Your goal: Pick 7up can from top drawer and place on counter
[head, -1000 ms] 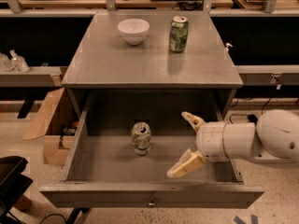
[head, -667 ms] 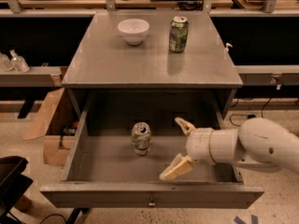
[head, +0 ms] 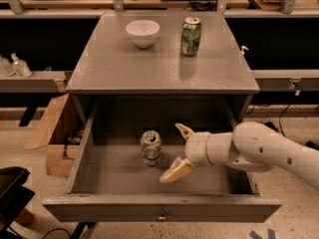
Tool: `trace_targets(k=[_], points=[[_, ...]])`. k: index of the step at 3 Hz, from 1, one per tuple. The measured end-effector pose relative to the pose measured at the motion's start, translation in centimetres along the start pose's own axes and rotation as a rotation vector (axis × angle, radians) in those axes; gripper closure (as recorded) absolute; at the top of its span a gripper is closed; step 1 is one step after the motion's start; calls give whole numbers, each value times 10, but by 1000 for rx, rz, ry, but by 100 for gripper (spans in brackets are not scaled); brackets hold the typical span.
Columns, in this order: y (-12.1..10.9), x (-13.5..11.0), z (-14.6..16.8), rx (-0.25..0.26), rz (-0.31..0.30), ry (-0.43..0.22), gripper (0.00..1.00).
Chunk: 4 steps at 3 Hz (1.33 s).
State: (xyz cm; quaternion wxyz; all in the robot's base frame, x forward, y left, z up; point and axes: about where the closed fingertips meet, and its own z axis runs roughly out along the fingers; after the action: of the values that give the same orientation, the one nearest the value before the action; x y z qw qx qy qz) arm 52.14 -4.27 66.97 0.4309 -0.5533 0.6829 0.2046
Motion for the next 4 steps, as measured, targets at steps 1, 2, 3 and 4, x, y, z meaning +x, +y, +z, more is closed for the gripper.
trace_targets(k=[1, 2, 3, 4], points=[[-16, 5, 22, -5, 28, -24, 0], [-28, 7, 42, -13, 64, -65, 0], [-27, 5, 57, -38, 136, -106, 17], [-13, -18, 61, -85, 188, -176, 41]])
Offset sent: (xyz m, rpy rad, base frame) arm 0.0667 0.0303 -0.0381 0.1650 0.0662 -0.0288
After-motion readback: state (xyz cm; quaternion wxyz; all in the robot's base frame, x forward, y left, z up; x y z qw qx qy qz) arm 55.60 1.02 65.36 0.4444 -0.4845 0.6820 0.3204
